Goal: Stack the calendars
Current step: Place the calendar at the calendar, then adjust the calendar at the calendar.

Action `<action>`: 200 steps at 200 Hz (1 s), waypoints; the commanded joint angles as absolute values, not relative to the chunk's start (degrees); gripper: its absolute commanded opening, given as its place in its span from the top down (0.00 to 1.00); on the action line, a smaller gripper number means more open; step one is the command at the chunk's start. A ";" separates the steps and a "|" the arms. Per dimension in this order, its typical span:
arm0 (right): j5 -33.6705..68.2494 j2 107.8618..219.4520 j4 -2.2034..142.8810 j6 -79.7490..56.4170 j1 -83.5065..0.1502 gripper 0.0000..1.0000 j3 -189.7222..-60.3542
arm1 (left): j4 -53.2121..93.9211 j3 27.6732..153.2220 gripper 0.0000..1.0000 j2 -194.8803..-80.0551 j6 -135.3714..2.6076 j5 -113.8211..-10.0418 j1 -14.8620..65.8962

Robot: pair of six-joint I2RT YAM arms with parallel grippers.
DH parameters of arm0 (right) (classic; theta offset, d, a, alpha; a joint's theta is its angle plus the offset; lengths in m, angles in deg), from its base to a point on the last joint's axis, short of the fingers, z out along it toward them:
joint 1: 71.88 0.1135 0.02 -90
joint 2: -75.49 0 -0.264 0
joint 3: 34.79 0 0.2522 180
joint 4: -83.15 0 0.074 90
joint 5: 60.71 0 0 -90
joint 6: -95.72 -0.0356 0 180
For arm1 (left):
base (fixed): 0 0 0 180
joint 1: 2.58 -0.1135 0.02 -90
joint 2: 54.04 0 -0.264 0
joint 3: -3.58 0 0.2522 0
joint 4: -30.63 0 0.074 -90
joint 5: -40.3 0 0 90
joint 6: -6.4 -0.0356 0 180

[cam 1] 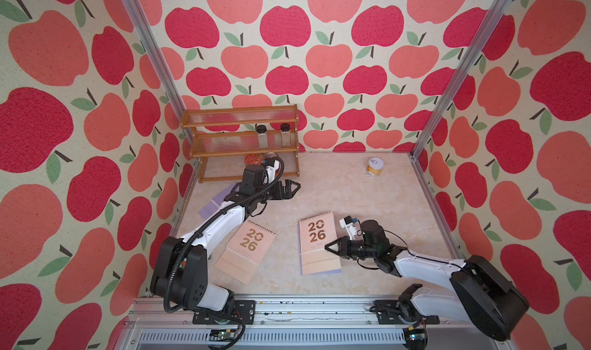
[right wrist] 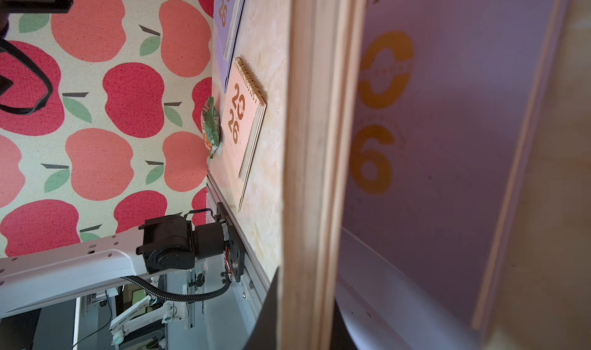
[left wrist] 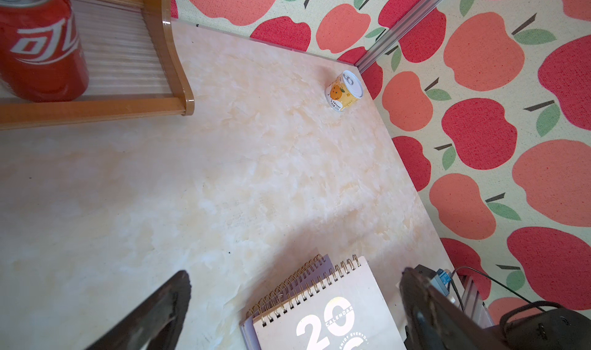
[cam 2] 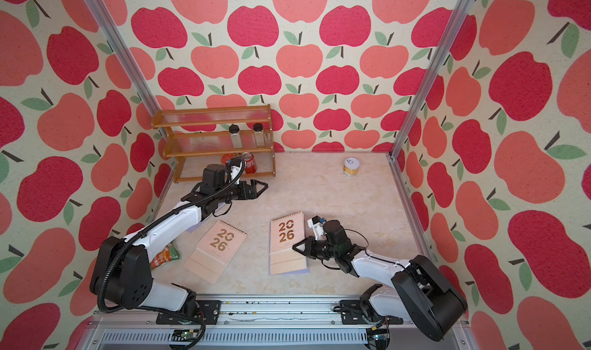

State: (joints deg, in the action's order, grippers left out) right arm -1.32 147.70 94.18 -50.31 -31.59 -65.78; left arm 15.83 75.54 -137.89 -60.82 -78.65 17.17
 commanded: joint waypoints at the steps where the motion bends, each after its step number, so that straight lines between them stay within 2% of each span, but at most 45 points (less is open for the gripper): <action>1: 0.52 148.80 90.16 -49.38 -31.29 0.82 -65.59 | 14.59 75.00 0.00 -136.45 -61.60 -79.41 17.19; 41: 5.13 144.96 77.26 -44.37 -31.53 0.55 -68.67 | 13.91 75.00 0.00 -136.47 -61.97 -78.97 17.19; 70: 8.60 141.81 68.24 -40.89 -32.63 0.44 -71.25 | 13.77 75.00 0.00 -136.46 -61.98 -78.71 17.24; 119: 14.47 139.79 56.67 -35.38 -35.77 0.40 -76.63 | 13.26 75.08 0.00 -136.56 -62.25 -78.29 17.13; 200: 14.55 153.50 58.87 -29.85 -38.24 0.40 -85.37 | 10.81 76.08 0.01 -136.82 -63.67 -76.44 16.84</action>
